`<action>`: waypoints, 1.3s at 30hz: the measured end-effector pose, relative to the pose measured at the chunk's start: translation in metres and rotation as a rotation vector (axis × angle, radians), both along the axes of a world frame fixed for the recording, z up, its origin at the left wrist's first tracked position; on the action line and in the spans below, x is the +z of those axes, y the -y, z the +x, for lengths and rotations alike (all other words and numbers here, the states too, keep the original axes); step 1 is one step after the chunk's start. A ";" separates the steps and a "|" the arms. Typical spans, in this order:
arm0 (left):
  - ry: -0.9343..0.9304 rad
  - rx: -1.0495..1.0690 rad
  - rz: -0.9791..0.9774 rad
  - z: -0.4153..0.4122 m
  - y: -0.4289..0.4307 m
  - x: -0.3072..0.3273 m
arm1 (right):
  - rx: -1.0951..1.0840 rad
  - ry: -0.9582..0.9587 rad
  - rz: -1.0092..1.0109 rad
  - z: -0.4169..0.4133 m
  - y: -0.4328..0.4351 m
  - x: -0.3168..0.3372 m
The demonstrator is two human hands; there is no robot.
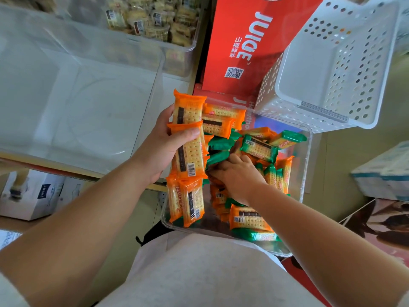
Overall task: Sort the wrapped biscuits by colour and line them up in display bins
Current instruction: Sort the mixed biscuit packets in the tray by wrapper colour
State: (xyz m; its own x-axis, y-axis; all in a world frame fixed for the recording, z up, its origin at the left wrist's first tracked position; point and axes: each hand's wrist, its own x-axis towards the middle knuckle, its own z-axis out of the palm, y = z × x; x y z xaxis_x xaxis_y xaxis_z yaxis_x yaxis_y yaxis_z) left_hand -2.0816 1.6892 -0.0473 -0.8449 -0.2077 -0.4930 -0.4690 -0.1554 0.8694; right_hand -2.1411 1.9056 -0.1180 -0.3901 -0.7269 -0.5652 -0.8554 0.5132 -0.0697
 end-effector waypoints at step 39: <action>0.038 0.009 -0.036 0.000 -0.003 0.002 | -0.319 -0.139 -0.089 -0.010 0.007 0.012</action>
